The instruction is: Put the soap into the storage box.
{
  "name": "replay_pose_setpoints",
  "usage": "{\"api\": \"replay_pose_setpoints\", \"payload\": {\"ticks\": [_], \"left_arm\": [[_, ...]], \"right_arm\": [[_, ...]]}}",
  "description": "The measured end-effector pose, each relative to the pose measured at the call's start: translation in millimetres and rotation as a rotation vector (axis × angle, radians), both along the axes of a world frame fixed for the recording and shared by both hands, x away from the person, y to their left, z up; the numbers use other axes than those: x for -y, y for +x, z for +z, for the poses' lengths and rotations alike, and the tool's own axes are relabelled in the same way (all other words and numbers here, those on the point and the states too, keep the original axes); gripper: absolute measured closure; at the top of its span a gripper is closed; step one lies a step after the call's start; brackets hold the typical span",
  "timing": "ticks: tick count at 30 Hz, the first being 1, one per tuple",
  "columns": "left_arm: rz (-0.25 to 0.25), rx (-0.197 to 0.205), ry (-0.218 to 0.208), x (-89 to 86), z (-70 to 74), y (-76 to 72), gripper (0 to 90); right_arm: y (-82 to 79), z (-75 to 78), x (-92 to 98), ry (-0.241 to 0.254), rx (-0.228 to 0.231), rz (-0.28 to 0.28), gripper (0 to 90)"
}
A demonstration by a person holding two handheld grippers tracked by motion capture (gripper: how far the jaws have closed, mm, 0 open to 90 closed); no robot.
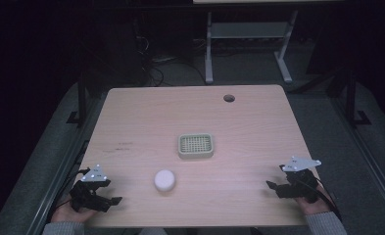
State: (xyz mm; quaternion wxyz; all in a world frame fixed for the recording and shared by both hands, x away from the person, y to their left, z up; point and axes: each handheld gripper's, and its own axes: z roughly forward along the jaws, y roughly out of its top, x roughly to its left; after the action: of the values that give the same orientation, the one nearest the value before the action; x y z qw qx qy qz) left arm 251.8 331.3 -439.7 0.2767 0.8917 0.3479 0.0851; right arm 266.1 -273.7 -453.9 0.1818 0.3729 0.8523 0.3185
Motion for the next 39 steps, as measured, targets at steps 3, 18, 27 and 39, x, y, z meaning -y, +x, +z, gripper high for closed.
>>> {"api": "replay_pose_setpoints", "payload": {"ticks": [3, 18, 27, 39], "left_arm": [[0.001, -0.02, -0.009, 0.6, -1.2, 1.5, 20.8], [-0.071, -0.009, 0.001, 23.7, 9.0, 2.5, 19.6], [-0.117, -0.005, 0.025, 38.8, 18.7, 7.4, 19.5], [-0.158, -0.009, 0.044, 55.2, 26.8, 14.8, 19.1]], "right_arm": [[-0.2, -0.3, -0.1, 0.001, -0.004, 0.004, 23.1], [-1.8, 0.8, 0.6, 0.003, 0.002, 0.004, 23.0], [-3.3, 1.5, -0.9, 0.002, 0.002, 0.003, 23.1], [-3.9, 1.0, -0.1, 0.01, 0.0, 0.001, 23.1]]}}
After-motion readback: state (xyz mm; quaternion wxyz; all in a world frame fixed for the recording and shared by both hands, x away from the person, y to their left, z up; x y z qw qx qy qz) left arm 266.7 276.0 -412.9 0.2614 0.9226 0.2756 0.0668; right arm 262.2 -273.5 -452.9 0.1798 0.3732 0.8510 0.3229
